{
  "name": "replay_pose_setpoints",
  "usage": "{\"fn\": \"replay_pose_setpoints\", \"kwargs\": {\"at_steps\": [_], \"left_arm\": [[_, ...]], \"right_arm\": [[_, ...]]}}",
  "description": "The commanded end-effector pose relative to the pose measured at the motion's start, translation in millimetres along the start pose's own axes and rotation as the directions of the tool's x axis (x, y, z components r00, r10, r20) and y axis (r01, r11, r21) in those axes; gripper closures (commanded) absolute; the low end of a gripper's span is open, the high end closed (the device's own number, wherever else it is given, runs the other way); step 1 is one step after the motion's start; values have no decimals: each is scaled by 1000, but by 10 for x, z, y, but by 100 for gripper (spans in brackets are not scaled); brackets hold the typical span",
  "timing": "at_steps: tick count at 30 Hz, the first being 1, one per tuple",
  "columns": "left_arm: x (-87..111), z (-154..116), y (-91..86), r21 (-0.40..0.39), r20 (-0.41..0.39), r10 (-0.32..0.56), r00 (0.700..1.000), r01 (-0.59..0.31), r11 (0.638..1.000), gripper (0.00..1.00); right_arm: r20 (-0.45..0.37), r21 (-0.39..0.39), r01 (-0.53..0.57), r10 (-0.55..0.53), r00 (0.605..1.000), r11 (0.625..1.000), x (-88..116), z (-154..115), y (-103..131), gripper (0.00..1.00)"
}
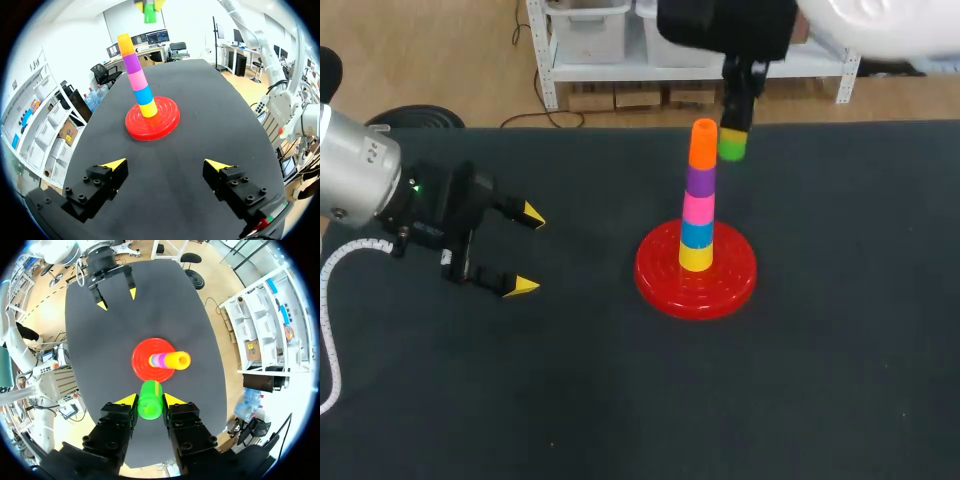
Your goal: Pick up and stack the cylinders on the red base in this order: pink,purple,orange,green
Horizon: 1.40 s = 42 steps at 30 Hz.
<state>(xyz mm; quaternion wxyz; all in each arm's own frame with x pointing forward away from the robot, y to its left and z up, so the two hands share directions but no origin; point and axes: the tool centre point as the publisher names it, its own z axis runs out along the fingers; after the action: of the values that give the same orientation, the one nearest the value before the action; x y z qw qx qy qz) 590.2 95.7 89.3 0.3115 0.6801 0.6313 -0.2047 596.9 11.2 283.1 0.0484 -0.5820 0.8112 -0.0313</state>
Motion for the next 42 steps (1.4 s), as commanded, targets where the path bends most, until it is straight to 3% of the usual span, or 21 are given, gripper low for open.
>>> {"fn": "replay_pose_setpoints", "kwargs": {"at_steps": [1, 31, 42], "left_arm": [[12, 4, 7, 1, 2, 2, 1000, -2, 1000, 0], [12, 4, 7, 1, 2, 2, 1000, -2, 1000, 0], [12, 4, 7, 1, 2, 2, 1000, -2, 1000, 0]], "right_arm": [[-57, -29, 6, -8, 998, 1000, -136, -93, -89, 100], [-56, -100, 26, -31, 998, 995, -299, 129, -503, 100], [-71, -102, 48, -55, 996, 994, -376, 194, -515, 100]]}}
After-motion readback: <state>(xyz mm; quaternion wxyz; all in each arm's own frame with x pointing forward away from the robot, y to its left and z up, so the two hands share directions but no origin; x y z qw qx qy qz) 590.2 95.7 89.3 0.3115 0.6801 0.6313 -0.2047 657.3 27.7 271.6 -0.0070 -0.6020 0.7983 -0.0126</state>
